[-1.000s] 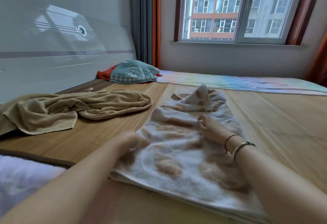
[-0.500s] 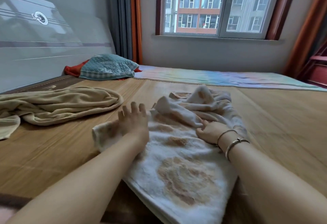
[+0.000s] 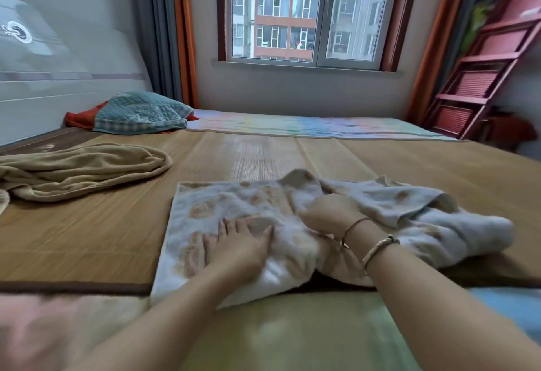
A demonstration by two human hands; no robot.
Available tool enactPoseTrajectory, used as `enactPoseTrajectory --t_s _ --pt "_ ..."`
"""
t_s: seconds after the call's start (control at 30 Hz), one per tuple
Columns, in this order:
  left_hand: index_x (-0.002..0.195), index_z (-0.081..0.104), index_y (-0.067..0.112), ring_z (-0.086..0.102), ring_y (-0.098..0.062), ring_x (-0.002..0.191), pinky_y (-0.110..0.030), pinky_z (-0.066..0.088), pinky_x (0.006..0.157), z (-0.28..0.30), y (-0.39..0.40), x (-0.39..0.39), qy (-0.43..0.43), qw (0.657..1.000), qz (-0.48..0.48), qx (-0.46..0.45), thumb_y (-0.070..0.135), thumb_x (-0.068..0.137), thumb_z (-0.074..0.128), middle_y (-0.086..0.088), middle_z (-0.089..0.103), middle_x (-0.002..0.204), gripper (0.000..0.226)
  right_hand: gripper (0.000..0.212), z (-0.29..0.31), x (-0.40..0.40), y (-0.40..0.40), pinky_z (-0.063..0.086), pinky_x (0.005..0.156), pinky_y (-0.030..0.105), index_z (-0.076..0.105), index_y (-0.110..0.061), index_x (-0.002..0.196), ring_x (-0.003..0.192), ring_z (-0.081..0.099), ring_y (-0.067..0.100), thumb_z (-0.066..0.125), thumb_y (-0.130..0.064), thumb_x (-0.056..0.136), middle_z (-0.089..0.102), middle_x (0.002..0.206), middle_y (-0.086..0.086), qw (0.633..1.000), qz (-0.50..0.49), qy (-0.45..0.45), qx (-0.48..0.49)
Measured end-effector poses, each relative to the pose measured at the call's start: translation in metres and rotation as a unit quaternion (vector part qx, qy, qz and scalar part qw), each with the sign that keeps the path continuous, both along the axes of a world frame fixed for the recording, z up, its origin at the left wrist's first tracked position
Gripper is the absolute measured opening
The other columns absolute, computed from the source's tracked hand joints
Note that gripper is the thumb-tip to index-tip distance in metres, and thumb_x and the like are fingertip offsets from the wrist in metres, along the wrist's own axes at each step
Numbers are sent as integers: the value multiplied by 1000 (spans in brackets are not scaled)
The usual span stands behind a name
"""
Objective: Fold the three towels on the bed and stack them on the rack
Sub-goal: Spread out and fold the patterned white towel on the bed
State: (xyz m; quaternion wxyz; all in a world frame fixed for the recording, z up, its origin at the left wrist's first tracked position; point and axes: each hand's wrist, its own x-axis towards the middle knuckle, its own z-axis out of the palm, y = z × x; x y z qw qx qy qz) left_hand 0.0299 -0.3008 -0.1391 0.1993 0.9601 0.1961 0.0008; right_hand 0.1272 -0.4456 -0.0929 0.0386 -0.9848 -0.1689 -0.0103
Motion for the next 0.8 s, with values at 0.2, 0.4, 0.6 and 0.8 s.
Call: enactPoseTrajectory --t_s 0.2,0.4,0.6,0.8 --pt "151 -7 34 -10 -9 147 -49 -10 117 -16 61 -10 6 992 -105 74 90 55 -13 11 -12 159 112 42 -14 -59 -35 32 49 26 48 -16 57 55 52 16 41 -39 92 51 56 -4 989 55 -88 110" --pt "148 -4 45 -6 -9 147 -48 -8 118 -10 80 -9 12 984 -155 88 91 65 1 16 -9 158 96 20 -26 -39 -78 49 77 23 72 -22 96 87 61 8 58 -23 83 69 93 -8 971 83 3 224" --pt "141 44 34 32 -10 139 -43 24 116 7 -2 -11 -138 965 -216 -62 76 80 24 10 36 151 77 16 -52 -48 -87 48 79 27 69 -20 95 88 55 13 58 -14 85 66 91 -5 951 120 -99 266" --pt "115 64 18 60 -20 103 -40 45 93 24 -88 33 -122 965 -230 -34 43 98 41 -2 66 114 38 35 -27 -33 -129 41 94 40 61 -14 114 111 51 28 59 -11 80 63 109 7 936 24 -265 231"
